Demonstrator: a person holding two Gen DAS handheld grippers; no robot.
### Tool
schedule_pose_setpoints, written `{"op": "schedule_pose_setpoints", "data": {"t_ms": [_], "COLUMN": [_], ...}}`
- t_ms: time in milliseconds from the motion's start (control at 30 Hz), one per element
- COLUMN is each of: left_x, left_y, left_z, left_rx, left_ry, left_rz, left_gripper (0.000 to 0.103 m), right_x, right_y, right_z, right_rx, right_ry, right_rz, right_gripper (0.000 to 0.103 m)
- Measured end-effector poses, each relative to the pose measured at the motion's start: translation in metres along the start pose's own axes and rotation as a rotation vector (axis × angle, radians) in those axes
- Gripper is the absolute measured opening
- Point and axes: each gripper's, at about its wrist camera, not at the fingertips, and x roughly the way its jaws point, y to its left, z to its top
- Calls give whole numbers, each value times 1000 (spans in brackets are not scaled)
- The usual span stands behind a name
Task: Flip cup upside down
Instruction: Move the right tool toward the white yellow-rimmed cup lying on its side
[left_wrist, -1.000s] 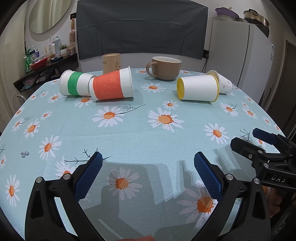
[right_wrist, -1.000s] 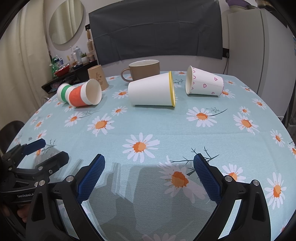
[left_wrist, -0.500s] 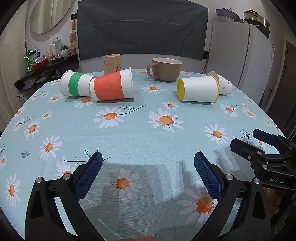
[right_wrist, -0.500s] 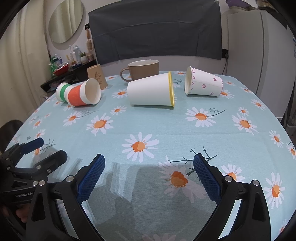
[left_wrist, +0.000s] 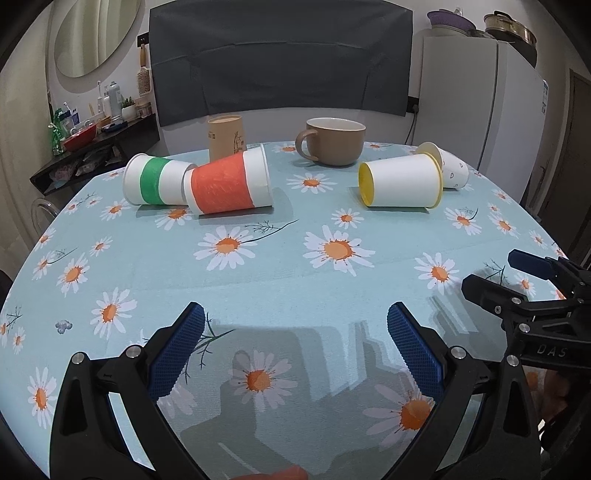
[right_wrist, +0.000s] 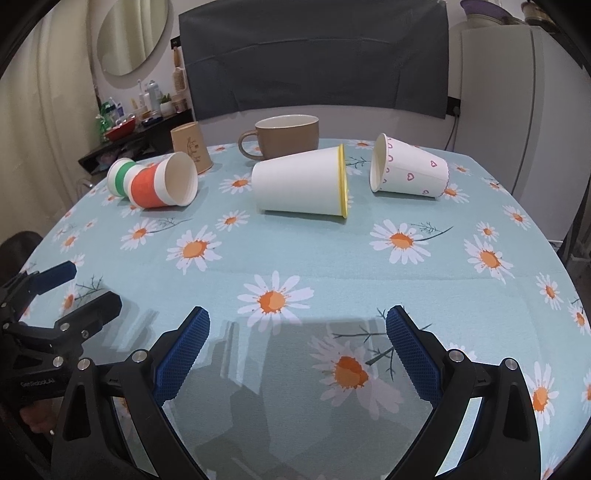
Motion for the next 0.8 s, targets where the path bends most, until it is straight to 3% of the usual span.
{"op": "schedule_pose_setpoints", "data": {"t_ms": [233,533,733,800], "left_x": [5,32,51,54], "left_y": [4,13,18,18], "left_z": [27,61,71,70], "left_rx": [-5,-13,-12,-9], "left_ry": [13,33,59,66], "left_rz": [-30,0,7,-1], "left_gripper": [97,97,97,97], "right_x": [8,48,66,74], "right_y": [-3,-26,-35,-37], "right_z": [37,79,94,96], "right_rx": [-81,-81,-96,-86], "right_ry": [-12,48,38,48], "right_rz": [-3,91,161,198], "right_gripper": [92,92,91,76]}}
